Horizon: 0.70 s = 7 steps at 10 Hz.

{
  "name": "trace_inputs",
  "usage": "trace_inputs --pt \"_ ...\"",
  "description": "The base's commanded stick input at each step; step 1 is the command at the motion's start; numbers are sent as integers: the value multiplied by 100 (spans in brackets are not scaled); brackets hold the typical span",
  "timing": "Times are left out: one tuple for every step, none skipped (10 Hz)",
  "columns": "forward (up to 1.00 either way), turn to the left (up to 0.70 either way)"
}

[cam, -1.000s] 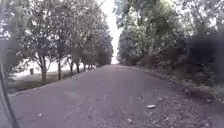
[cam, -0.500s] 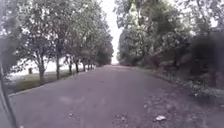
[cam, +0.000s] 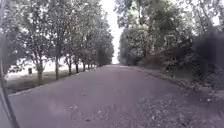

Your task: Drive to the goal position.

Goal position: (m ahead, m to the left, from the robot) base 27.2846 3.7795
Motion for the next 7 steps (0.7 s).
trace_inputs --pt "70 0" --pt "70 0" --pt "70 0" --pt "70 0" --pt "70 0" --pt "70 0" --pt "70 0"
